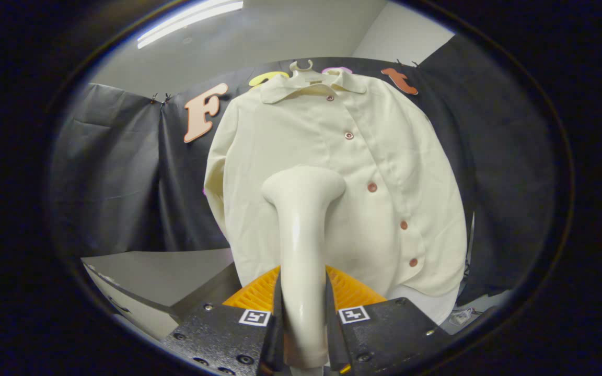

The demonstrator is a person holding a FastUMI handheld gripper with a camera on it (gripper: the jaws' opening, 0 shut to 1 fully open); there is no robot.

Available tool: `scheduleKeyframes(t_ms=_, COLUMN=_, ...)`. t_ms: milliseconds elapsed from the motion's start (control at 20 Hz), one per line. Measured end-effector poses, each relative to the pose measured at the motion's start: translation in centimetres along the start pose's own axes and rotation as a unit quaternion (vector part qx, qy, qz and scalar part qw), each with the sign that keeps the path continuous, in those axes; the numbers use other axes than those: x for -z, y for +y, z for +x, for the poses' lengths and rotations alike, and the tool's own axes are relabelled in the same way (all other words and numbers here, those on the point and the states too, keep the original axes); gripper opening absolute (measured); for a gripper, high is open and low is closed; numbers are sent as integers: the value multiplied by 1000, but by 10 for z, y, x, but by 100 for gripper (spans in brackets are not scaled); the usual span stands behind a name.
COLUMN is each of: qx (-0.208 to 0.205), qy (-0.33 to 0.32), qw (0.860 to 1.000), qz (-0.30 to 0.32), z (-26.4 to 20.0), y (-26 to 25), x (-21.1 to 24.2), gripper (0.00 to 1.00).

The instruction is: Iron the clothes twice with a garment steamer, once on the left side and once on the right side.

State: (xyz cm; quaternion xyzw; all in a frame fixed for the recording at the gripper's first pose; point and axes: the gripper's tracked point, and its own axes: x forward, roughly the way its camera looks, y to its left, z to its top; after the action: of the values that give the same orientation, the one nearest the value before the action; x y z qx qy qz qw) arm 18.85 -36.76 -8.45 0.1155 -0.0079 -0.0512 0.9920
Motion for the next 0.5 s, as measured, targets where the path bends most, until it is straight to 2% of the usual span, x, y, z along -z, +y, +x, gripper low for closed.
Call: scheduleKeyframes(t_ms=500, qx=0, qy=45, qw=999, qz=2, z=-19, y=-26, x=78, gripper=33)
